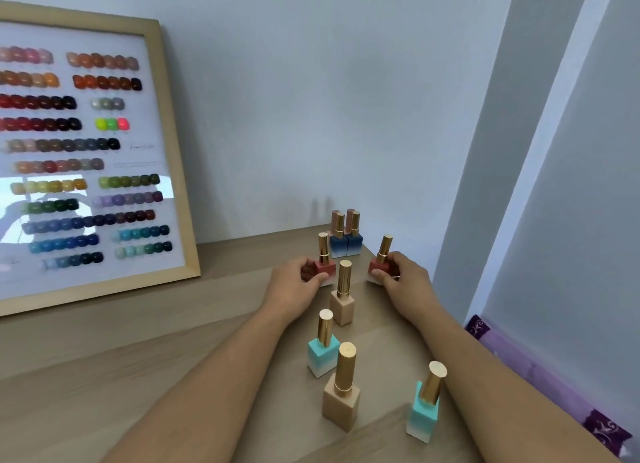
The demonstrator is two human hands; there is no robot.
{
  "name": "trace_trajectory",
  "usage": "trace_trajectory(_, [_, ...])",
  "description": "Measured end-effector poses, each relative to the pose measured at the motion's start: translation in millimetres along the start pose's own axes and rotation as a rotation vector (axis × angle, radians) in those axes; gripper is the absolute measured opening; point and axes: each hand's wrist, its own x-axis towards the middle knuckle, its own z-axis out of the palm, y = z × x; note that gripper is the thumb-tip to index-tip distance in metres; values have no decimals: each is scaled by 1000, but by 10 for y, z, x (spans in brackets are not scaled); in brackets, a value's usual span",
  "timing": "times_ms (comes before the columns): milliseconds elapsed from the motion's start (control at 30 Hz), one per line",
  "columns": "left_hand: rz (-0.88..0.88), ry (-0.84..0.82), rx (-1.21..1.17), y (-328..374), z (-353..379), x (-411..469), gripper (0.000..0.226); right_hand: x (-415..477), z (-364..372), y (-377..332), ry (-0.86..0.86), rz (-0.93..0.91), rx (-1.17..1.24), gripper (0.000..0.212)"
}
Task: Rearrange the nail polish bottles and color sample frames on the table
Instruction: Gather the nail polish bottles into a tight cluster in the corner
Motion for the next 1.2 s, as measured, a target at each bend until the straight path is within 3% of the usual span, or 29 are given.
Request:
trace_trajectory(167, [11, -6, 14, 65, 203, 323, 20, 420, 135, 41, -16, -20, 4, 26])
trace_trajectory(500, [46, 13, 32, 72, 353, 580, 23, 609, 192, 87, -45, -109, -3, 18])
trace_trajectory(767, [61, 63, -23, 96, 377, 590, 20, 562, 153, 35, 11, -45, 139, 28])
trace_trajectory(1200, [42, 136, -13, 79, 451, 669, 23, 658, 219, 51, 56, -28, 84, 17])
